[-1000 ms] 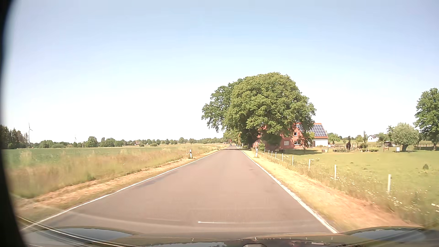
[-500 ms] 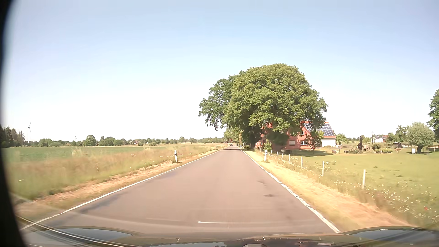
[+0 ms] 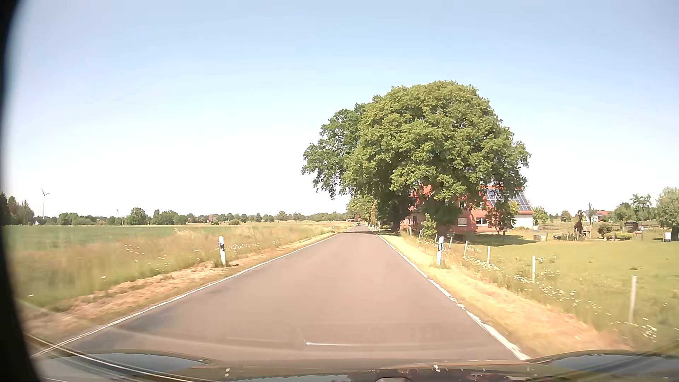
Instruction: Follow the waypoints while adhering to traffic rules and regulations
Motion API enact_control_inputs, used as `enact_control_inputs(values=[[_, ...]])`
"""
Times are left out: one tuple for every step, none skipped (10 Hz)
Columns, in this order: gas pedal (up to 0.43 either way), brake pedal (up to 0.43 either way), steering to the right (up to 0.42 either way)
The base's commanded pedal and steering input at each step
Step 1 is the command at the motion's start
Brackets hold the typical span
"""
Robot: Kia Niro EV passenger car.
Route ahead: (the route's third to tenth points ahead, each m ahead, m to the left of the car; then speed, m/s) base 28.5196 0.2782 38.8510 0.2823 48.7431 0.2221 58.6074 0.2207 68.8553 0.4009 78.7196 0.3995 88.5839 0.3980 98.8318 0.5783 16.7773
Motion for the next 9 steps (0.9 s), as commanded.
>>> enact_control_inputs(values=[[0.248,0.0,0.001],[0.248,0.0,0.001],[0.248,0.0,0.001],[0.22,0.0,0.001],[0.209,0.0,0.001],[0.209,0.0,0.001],[0.197,0.0,0.001],[0.197,0.0,0.001],[0.197,0.0,0.001]])
